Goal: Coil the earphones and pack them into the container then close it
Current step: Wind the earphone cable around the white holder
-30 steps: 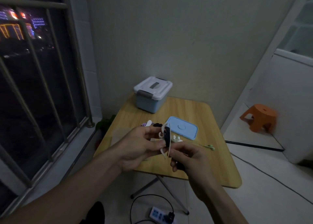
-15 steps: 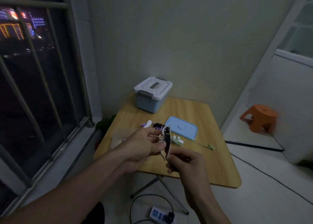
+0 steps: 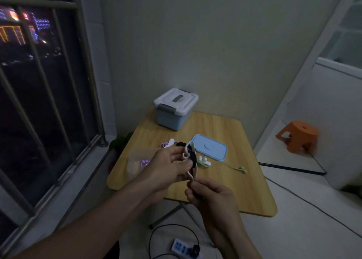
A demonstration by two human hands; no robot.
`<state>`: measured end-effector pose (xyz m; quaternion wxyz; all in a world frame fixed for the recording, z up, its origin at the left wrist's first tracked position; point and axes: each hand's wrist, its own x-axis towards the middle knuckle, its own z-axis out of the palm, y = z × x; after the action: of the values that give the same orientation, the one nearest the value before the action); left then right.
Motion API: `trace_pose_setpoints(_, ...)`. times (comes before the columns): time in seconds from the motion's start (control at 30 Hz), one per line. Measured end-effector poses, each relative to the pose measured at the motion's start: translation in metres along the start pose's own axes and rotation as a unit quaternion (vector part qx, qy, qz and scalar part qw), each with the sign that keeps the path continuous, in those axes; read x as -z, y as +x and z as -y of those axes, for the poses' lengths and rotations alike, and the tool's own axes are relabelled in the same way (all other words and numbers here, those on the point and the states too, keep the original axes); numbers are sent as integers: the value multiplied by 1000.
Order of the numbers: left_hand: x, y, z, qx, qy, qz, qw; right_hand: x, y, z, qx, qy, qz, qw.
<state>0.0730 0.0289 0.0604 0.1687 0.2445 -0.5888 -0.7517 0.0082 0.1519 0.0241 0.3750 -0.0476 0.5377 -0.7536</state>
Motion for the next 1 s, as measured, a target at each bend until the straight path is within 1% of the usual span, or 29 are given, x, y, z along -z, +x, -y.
trace_pose_setpoints(0.1,0,1,3,-12,17,-18,1000,-1,-3,4,-13,14,-8,1000)
trace_pose_setpoints(0.3,-3,2,5,-54,68,-42,995,-3,-12,6,45,-55,-38,997)
trace_pose_setpoints(0.4,-6,2,5,-72,86,-50,992,-5,-14,6,65,-54,-51,995)
trace_pose_setpoints(0.5,-8,2,6,-93,110,-62,988,-6,-14,6,59,-39,-64,995)
trace_pose_setpoints(0.6,-9,3,7,-110,125,-69,984,-6,-10,6,16,20,-69,997)
trace_pose_setpoints(0.7,-7,4,9,-130,145,-64,979,-3,-5,9,-68,125,-38,989)
trace_pose_setpoints(0.77,-6,5,10,-144,165,-56,974,0,-2,13,-117,166,-25,979)
trace_pose_setpoints(0.83,-6,5,10,-155,194,-55,967,1,0,18,-143,185,-17,972)
trace_pose_setpoints(1.0,-9,5,10,-187,245,-62,949,2,3,18,-176,198,-7,964)
